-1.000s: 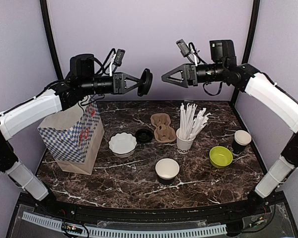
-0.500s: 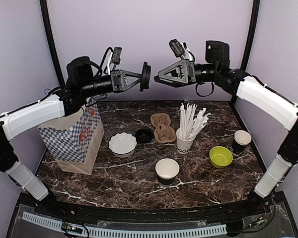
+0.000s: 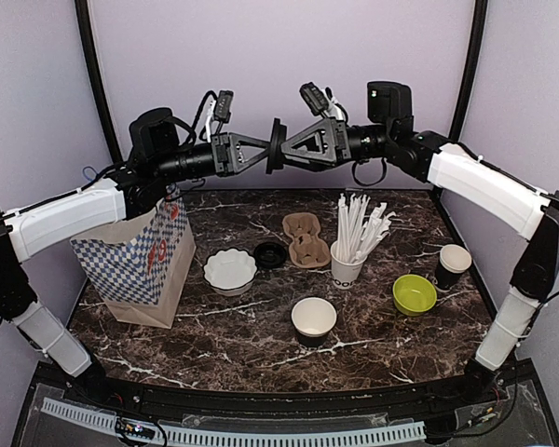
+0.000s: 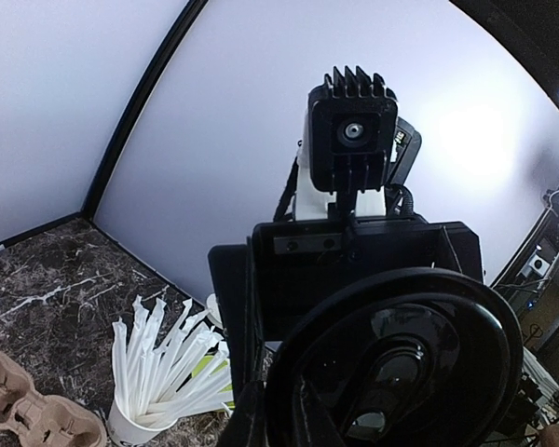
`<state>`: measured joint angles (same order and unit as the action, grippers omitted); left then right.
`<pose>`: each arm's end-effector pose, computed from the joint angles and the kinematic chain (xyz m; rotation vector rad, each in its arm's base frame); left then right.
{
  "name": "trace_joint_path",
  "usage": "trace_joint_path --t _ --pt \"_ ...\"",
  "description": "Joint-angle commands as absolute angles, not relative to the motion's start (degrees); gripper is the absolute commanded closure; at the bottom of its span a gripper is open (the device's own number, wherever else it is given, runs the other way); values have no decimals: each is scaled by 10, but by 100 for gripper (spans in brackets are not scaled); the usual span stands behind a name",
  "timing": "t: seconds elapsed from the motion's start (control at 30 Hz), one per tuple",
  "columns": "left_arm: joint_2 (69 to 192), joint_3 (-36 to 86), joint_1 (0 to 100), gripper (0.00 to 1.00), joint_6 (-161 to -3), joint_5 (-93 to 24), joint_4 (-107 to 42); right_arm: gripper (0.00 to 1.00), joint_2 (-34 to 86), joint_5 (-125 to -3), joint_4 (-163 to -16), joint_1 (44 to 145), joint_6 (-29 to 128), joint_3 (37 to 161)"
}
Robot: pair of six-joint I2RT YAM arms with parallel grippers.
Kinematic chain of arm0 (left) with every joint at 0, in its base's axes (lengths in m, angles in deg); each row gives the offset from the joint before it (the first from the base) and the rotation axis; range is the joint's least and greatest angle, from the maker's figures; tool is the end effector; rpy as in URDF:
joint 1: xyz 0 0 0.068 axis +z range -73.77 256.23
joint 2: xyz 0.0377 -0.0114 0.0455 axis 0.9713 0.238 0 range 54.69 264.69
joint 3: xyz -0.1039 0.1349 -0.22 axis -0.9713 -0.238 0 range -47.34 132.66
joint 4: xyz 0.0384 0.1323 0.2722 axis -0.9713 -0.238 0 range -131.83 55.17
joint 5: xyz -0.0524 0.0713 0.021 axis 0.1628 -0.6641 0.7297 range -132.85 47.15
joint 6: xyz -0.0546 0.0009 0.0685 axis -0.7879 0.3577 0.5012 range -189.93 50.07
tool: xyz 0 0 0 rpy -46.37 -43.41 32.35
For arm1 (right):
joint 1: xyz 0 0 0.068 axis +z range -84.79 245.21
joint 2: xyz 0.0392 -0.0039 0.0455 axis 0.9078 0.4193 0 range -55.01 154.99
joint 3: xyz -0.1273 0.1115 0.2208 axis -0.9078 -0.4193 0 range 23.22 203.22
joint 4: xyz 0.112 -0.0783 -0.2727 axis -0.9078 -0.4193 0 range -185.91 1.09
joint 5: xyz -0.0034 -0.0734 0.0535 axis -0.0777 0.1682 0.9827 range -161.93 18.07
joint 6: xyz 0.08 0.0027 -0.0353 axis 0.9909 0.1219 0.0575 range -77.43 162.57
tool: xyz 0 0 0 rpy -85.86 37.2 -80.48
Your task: Pack the takeout coffee
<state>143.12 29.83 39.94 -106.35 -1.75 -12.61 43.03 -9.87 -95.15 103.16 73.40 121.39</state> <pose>0.3243 -0.3016 0.4102 0.6682 1.4745 -1.5041 0.3191 0.3359 0.4293 -1.0407 1.6685 1.7369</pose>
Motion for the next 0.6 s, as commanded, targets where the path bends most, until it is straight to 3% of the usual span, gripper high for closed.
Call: trace_joint_path --t 0.0,0.33,0.57 --pt "1427 297 396 89 -1062 -13 -109 1 425 -84 -915 1038 750 1234" --pt "1434 296 394 89 -1063 -10 -107 10 425 -94 -908 1037 760 1228" --pt "1430 296 391 89 -1045 -31 -128 9 431 -96 -904 1036 771 1232"
